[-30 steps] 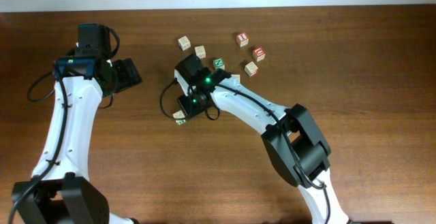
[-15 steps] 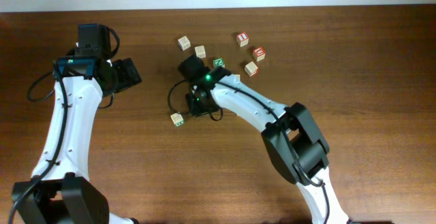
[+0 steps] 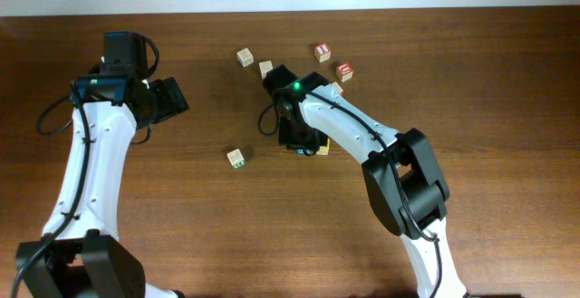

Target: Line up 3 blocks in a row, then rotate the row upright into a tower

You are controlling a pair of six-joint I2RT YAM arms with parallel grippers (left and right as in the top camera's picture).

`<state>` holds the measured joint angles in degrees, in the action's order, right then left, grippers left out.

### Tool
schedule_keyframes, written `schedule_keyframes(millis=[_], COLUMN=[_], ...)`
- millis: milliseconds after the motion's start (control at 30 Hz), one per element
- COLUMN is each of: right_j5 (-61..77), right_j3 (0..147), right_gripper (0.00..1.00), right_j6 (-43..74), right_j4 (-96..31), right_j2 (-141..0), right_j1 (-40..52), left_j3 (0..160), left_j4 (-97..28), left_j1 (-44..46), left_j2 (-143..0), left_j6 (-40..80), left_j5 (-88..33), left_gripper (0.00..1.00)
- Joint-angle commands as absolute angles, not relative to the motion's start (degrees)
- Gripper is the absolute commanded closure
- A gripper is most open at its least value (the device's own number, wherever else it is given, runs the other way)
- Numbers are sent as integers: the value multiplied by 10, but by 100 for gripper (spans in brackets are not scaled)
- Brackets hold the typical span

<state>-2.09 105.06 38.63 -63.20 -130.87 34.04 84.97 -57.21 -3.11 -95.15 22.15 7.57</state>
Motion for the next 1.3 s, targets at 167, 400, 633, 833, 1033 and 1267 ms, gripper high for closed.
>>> schedule_keyframes(millis=[167,400,633,833,1033,1267], right_j5=[-56,-34,84,53,47,40], right_j3=[1043,1174,1153,1080,1049,1035], right_gripper=[59,55,37,35,41,56], right_j6=[367,322,186,171,174,202], right_j4=[-620,-702,-554,-455,-434,-429], right_j2=[-1315,-1315,-1316,-1316,-1316,-1316], right_j1=[332,333,417,466,467,472], left_j3=[859,859,859,859,859,859], left_j4=[-571,-571,-572,-571,-571,-571], left_j1=[-31,-31,-31,-31,-31,-31], left_j2=[-955,-955,-955,-955,-955,-955], left_j6=[227,227,227,227,227,227], left_j5=[84,84,84,84,84,84], left_gripper=[1,1,1,1,1,1])
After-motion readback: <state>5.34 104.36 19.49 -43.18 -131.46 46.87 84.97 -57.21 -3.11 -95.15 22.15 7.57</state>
